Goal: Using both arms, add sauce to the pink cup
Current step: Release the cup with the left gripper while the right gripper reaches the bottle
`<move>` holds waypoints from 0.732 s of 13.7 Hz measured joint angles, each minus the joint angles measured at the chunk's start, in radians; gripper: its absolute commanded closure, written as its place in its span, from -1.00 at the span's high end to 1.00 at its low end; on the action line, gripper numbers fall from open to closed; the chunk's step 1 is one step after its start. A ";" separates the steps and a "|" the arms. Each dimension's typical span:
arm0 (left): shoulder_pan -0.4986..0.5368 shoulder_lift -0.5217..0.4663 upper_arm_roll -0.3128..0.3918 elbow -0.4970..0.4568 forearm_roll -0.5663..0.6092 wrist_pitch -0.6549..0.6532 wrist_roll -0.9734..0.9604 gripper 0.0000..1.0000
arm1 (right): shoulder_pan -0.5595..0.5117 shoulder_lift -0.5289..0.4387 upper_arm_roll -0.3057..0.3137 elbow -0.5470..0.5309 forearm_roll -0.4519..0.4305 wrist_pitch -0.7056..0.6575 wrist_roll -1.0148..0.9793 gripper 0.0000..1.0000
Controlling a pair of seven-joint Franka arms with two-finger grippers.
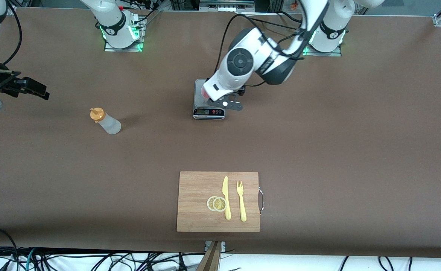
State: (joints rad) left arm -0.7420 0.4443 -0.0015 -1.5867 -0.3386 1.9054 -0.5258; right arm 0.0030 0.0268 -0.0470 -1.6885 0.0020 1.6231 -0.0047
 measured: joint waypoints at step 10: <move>0.388 -0.194 0.054 0.119 0.212 -0.323 0.279 1.00 | -0.127 0.191 -0.007 -0.025 0.183 0.000 -0.978 1.00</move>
State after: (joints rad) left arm -0.3543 0.2500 0.0528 -1.4673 -0.1267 1.5822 -0.2472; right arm -0.1241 0.2178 -0.0538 -1.7139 0.1846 1.6226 -0.9829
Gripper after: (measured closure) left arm 0.000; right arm 0.000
